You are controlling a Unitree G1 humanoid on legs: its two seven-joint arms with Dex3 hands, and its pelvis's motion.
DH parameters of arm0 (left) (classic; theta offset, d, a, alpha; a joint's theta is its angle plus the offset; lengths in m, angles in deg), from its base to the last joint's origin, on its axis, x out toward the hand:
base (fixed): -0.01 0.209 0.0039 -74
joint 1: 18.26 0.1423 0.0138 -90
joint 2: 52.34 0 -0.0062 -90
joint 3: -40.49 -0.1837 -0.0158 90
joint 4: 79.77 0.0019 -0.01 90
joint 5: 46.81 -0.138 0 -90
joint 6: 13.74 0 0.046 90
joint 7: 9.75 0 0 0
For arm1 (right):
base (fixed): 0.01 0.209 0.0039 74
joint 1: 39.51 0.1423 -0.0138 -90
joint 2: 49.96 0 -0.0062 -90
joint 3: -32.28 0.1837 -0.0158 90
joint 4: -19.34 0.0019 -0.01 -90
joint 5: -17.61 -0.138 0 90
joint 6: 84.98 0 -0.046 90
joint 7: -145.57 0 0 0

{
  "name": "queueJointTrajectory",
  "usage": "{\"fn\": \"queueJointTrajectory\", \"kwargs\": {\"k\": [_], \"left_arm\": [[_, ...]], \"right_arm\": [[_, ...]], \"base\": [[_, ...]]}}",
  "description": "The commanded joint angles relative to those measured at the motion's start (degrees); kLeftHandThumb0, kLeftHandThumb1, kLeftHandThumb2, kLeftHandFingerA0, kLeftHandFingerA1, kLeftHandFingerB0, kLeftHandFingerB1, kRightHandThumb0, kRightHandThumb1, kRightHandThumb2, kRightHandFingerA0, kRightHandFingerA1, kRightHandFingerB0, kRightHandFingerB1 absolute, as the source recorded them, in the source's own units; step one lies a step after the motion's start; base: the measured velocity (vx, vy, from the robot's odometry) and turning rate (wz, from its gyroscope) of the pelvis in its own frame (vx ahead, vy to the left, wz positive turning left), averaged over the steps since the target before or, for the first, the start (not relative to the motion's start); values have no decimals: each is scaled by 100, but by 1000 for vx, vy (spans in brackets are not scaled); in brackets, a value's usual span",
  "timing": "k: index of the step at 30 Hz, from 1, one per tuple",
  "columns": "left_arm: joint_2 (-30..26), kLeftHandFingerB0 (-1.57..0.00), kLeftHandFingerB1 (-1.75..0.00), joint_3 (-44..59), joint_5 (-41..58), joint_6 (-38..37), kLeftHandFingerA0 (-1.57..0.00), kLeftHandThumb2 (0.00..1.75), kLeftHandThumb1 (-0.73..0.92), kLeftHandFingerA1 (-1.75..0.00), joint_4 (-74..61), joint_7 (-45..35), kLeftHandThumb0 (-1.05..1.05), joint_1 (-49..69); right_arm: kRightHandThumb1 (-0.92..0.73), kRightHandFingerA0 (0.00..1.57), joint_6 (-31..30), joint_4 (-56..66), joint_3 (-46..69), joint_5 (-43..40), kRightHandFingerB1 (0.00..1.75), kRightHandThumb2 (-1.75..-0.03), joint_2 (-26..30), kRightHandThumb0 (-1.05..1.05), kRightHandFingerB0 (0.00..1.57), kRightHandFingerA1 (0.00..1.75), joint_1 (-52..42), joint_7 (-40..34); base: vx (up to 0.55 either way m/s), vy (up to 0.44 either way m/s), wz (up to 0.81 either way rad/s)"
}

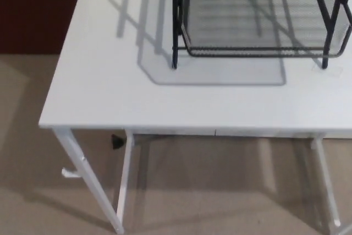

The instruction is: The robot walks towards a file tray kept in the middle of a desk and uses its right hand to grab a tray and pulls it out towards itself

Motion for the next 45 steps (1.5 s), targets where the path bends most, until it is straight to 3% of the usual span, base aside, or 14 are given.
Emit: {"fn": "queueJointTrajectory", "kwargs": {"k": [1,7,8,9,25,34,39,45], "left_arm": [[-115,-49,-39,-175,-398,-547,-57,56,52,-41,188,403,-32,-42],[-140,-49,-39,-362,-530,-970,-57,55,51,-43,743,664,-30,-282],[-147,-47,-48,-389,-569,-1075,-54,66,43,-51,824,739,-37,-282],[-154,-50,-40,-408,-572,-1140,-58,55,51,-44,871,767,-30,-281],[-238,-48,-40,-600,-625,-1452,-55,56,54,-42,1047,814,-30,-91],[-220,-49,-39,-639,-689,-1537,-57,56,53,-43,1248,943,-32,-80],[-234,-48,-39,-671,-741,-1536,-57,56,53,-43,1216,1020,-30,-162],[-233,-48,-40,-682,-705,-1588,-57,56,53,-43,1216,972,-30,-190]], "right_arm": [[-79,60,338,-191,19,-40,54,-62,71,-38,44,86,7,-20],[-78,60,167,12,23,-86,52,-62,33,-37,44,87,-38,-19],[-78,61,300,-169,37,-86,53,-62,53,-36,45,88,16,-15],[-78,61,341,-238,41,-76,52,-62,59,-35,45,85,36,-23],[-79,61,191,155,-91,-8,53,-62,20,-36,44,87,-289,-6],[-79,60,476,-515,-62,-53,53,-63,93,-34,45,82,1,6],[-80,58,443,-407,-57,-104,52,-62,94,-33,44,93,15,33],[-80,59,309,-241,-61,-157,51,-63,115,-36,43,80,-72,105]], "base": [[187,94,-13],[281,215,-7],[191,164,-9],[123,125,5],[31,-52,-6],[-14,22,2],[12,79,1],[66,-66,12]]}}
